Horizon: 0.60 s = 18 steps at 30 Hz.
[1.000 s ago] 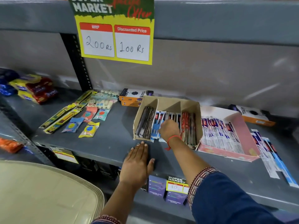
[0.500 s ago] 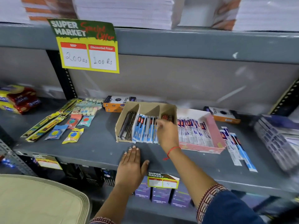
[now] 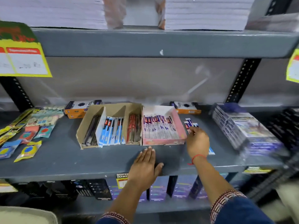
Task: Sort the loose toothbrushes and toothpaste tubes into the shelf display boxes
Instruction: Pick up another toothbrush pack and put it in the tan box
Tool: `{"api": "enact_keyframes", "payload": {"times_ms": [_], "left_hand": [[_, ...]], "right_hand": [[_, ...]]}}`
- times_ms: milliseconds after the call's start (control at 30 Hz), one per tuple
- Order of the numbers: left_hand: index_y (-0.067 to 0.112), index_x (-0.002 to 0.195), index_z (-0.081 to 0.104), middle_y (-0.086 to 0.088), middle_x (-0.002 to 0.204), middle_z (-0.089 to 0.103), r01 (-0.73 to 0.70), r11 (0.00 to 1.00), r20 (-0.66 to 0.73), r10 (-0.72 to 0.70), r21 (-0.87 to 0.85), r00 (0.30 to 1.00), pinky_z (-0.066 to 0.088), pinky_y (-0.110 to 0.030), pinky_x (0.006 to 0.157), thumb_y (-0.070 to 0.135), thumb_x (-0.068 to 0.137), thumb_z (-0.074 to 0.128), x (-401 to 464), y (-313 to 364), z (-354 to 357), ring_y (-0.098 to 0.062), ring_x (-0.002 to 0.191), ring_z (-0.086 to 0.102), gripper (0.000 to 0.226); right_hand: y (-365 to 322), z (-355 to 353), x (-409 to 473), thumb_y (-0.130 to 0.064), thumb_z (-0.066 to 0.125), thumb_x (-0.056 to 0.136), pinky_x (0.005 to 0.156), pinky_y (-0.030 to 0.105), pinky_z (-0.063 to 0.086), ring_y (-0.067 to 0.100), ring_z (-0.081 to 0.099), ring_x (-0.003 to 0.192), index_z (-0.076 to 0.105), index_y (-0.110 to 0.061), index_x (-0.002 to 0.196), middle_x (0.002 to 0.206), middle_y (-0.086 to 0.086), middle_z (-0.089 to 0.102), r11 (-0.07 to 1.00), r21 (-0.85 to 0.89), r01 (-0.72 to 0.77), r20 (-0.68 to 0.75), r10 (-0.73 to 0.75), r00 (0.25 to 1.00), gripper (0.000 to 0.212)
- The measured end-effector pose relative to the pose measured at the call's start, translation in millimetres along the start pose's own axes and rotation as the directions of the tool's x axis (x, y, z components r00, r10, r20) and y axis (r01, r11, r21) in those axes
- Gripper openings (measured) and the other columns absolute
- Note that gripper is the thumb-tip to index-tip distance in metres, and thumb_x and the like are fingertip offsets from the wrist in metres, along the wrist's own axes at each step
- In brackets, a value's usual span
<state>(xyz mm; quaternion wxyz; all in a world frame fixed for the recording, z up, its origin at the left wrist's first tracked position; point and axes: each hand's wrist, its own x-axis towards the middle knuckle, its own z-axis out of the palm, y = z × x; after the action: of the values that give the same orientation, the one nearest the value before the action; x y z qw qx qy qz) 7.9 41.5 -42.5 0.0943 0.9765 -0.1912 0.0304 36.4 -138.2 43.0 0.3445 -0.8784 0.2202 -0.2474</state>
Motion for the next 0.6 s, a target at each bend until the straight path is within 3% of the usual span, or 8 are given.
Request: {"api": "enact_keyframes", "payload": {"times_ms": [233,400,500,567,600], "left_hand": [[0.014,0.144,-0.009,-0.004,0.156,-0.01,-0.044,0.999,0.072,0.043,0.012,0.996,-0.017,-0.025,0.106,0.063,0.088,0.003,6.2,-1.2,-1.0,-0.013,0.14,-0.013,0.075],[0.013,0.144,-0.009,-0.004,0.156,-0.008,-0.043,0.998,0.07,0.04,0.037,0.997,-0.016,-0.025,0.107,0.062,0.089,0.005,6.4,-1.0,-0.8,-0.014,0.141,-0.011,0.075],[0.013,0.144,-0.008,-0.005,0.157,-0.007,-0.051,0.997,0.072,0.048,0.05,0.996,-0.017,-0.025,0.106,0.062,0.088,0.004,6.2,-1.6,-0.8,-0.015,0.141,-0.011,0.076],[0.014,0.144,-0.008,-0.004,0.157,-0.007,-0.048,0.998,0.074,0.044,0.045,0.996,-0.017,-0.025,0.106,0.063,0.087,0.004,6.1,-1.5,-0.9,-0.015,0.141,-0.011,0.077],[0.014,0.144,-0.008,-0.004,0.157,-0.007,-0.047,0.998,0.076,0.044,0.043,0.996,-0.017,-0.025,0.106,0.063,0.087,0.004,6.4,-1.5,-0.9,-0.015,0.141,-0.011,0.076]], "right_hand": [[45.5,-7.7,12.7,-0.003,0.045,0.087,0.093,0.046,0.044,0.04,0.048,0.115,0.055,-0.004,0.12,0.126,0.021,0.053,0.917,-0.36,-0.172,0.08,0.214,0.974,0.035],[50.2,-8.0,33.1,-0.006,0.044,0.09,0.098,0.047,0.043,0.045,0.049,0.118,0.048,0.003,0.123,0.128,0.028,0.049,0.904,-0.359,-0.232,0.215,0.321,0.922,0.035],[48.9,-11.8,43.1,-0.008,0.048,0.089,0.084,0.048,0.054,0.043,0.06,0.103,0.056,0.007,0.115,0.121,0.029,0.059,0.902,-0.315,-0.294,0.262,0.381,0.887,0.031],[49.2,-14.9,45.1,-0.006,0.048,0.089,0.065,0.04,0.057,0.04,0.064,0.085,0.059,0.008,0.108,0.115,0.029,0.063,0.901,-0.289,-0.323,0.269,0.4,0.876,0.026],[50.0,-15.8,45.4,-0.006,0.048,0.089,0.062,0.037,0.056,0.04,0.064,0.083,0.06,0.008,0.107,0.114,0.029,0.064,0.901,-0.277,-0.334,0.262,0.405,0.876,0.025]]}}
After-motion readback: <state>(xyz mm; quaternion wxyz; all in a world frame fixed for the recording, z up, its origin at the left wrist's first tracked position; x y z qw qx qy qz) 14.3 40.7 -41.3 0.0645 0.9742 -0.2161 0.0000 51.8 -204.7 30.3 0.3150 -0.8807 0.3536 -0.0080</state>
